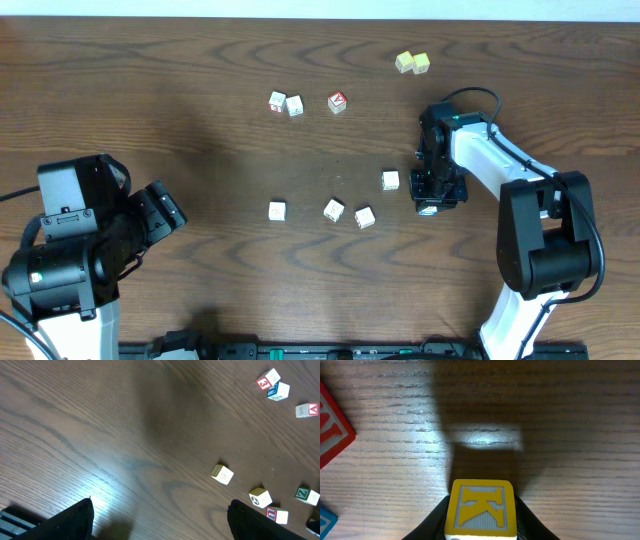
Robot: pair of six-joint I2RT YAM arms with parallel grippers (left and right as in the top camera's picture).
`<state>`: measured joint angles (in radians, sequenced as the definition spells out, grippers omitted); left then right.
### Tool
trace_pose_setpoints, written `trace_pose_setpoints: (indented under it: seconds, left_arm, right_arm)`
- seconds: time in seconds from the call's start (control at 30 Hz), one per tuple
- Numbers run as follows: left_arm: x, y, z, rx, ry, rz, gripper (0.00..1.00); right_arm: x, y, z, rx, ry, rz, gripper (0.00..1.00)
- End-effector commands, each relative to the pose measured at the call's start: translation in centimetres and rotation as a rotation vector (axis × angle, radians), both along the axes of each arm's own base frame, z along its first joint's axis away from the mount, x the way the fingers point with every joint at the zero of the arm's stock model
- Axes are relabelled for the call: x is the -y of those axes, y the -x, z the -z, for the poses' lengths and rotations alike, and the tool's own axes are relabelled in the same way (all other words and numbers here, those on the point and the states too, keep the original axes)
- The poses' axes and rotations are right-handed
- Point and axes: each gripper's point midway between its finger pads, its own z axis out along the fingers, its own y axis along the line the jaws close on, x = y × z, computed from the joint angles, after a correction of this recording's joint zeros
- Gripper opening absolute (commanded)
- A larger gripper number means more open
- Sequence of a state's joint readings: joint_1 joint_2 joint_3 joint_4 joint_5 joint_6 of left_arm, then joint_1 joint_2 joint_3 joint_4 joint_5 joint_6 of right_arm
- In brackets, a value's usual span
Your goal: Lift 5 blocks
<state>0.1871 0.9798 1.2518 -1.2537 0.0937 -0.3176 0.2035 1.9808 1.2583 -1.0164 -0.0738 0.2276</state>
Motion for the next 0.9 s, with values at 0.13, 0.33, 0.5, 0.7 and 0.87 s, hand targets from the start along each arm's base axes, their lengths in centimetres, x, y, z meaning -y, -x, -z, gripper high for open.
trace_pose_setpoints:
  seconds: [0.13,0.33,0.5,0.7,0.87]
  left_arm:
    - [-0.2,0.0,-0.3,0.005,-0.011,-0.013,0.86]
    - [-0.2,0.0,-0.3,0.005,-0.011,-0.013,0.86]
    - [-0.2,0.0,-0.3,0.005,-0.011,-0.013,0.86]
    - [-0.2,0.0,-0.3,0.005,-0.011,-0.013,0.86]
    - [-0.2,0.0,-0.3,0.005,-0.011,-0.013,0.86]
  right_arm:
    - [0.0,-0.3,0.0,0.007,0.016,0.019,0.33]
    - [0.1,-0.1,-0.6,-0.014,0.026,0.025,0.47]
    - [0.0,-0.9,-2.6,-0.015,0.026,0.025,0.52]
    - [-1.1,-1.5,-6.3,-0.032,-0.003,0.022,0.56]
    - [-5.1,-2.1,-8.8,-0.016,-0.134,-0.009,0.56]
